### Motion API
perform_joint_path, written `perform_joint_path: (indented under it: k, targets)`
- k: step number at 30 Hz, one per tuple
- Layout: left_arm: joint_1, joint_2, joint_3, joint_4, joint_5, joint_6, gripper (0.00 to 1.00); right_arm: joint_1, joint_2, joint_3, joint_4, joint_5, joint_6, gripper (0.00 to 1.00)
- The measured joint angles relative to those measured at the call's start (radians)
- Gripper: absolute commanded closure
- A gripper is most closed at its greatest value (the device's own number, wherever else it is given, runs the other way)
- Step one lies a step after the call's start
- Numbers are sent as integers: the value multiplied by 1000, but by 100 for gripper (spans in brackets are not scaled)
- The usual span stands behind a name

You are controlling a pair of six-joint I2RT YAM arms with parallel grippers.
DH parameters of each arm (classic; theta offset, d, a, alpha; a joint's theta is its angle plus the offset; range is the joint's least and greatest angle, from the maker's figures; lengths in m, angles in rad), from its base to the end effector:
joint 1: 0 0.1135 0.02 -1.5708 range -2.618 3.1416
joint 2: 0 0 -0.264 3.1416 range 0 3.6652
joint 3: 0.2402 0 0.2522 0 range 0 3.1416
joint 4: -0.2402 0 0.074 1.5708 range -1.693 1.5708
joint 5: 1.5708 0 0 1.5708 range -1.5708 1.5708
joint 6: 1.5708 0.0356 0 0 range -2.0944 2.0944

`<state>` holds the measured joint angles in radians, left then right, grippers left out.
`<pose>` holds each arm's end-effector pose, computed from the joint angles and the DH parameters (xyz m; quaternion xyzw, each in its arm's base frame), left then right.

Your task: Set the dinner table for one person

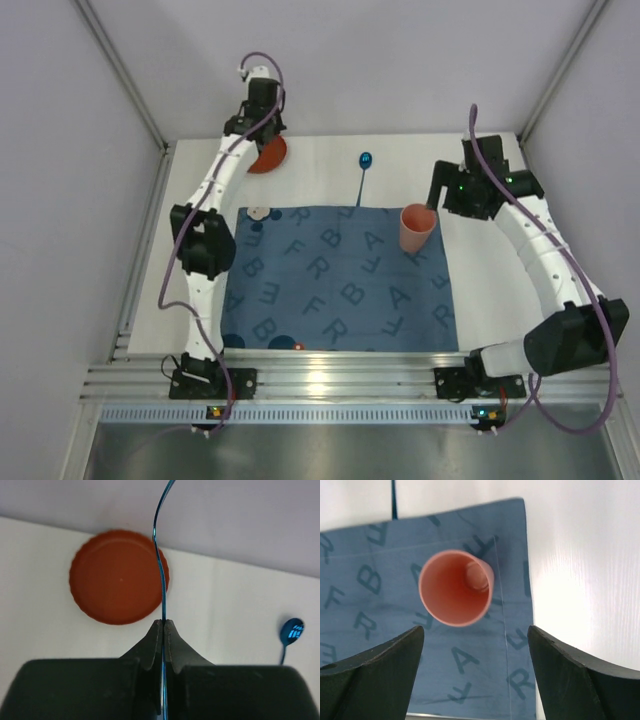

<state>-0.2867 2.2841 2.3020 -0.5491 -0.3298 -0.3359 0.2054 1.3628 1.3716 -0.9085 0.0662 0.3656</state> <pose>0.5111 -0.1387 0.3230 -0.1026 0.8539 -0.0145 0.5101 0.2726 0.0544 0.3482 0.0864 0.9398 0.0627 0.3246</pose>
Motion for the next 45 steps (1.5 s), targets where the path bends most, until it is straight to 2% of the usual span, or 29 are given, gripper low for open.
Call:
perform_joint_path:
  k: [4, 9, 12, 16, 19, 24, 32, 35, 36, 37, 39, 40, 45]
  targets:
    - [32, -258, -192, 57, 54, 18, 100, 2, 133, 169, 8, -63, 2, 15]
    - [26, -579, -599, 113, 182, 13, 100, 20, 367, 424, 37, -192, 13, 14]
    - [21, -694, -844, 122, 274, -12, 100, 47, 535, 616, 58, -248, 33, 13]
    - [21, -768, -1102, 79, 380, -39, 100, 90, 767, 852, 95, -300, 83, 15]
    - [21, -806, -1211, 30, 434, -58, 100, 110, 914, 956, 104, -303, 128, 16]
    - [21, -900, -1325, -13, 481, -87, 100, 136, 1092, 999, 108, -263, 171, 19]
    - [21, -1028, -1460, -73, 488, -130, 99, 165, 1201, 1017, 124, -161, 201, 27]
    - [21, -1067, -1497, -90, 490, -152, 82, 166, 1217, 1059, 152, -122, 207, 33]
    - [21, -1078, -1505, -97, 490, -160, 63, 167, 1226, 1070, 167, -103, 208, 35]
    - [21, -1086, -1508, -106, 489, -165, 53, 167, 1234, 1080, 175, -86, 211, 38]
    - [21, -1094, -1508, -117, 489, -194, 41, 167, 1252, 1094, 186, -55, 212, 44]
    - [21, -1096, -1508, -120, 488, -201, 29, 167, 1263, 1101, 187, -43, 214, 45]
    - [21, -1098, -1513, -141, 473, -243, 27, 168, 1328, 1186, 185, -5, 219, 63]
